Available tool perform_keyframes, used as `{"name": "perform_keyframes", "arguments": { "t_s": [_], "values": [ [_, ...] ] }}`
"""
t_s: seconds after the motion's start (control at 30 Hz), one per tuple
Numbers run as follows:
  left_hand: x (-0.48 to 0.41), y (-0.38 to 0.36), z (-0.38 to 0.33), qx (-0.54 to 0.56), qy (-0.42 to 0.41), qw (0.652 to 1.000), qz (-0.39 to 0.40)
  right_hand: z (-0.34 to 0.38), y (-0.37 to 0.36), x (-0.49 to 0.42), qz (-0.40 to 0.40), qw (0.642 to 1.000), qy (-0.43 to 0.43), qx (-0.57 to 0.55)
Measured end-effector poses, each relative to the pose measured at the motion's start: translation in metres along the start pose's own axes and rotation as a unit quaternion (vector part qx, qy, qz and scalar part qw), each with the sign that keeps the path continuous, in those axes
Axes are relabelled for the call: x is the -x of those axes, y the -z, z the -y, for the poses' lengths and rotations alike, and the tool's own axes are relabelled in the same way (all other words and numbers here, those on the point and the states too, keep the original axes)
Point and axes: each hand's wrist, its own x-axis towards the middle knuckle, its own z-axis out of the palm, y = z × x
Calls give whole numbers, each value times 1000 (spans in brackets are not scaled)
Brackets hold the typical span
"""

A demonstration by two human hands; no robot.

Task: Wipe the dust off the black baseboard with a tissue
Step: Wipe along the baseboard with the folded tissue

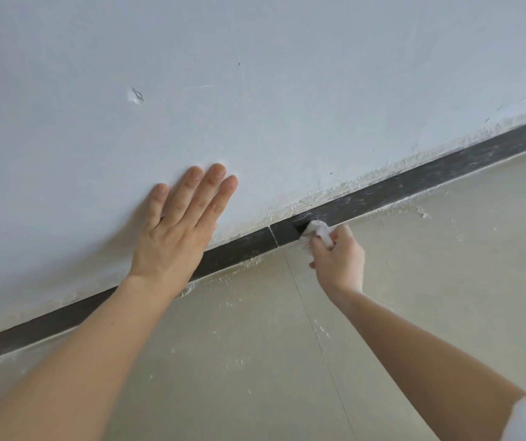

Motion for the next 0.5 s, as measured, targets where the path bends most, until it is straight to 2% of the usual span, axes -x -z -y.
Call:
{"name": "perform_keyframes", "arguments": {
  "t_s": [0.07, 0.13, 0.23, 0.3, 0.37, 0.43, 0.5],
  "values": [
    [0, -2, 0, -11, -7, 1000, 4, -1, 1, 8, 6, 999, -19, -31],
    [0, -3, 2, -30, -20, 999, 8, 3, -8, 25, 68, 998, 15, -9],
    [1, -1, 7, -39, -41, 998, 13, 17, -45, 55, 171, 976, 108, 86],
    [1, 1, 10, -43, -55, 997, 15, 27, -74, 72, 169, 951, 222, 136],
    [2, 3, 13, -52, -67, 996, 17, 36, -93, 79, 193, 908, 317, 194],
    [2, 4, 16, -58, -73, 996, 17, 35, -103, 71, 182, 890, 346, 235],
    [3, 5, 19, -63, -79, 995, 19, 41, -100, 61, 170, 890, 362, 220]
  ]
}}
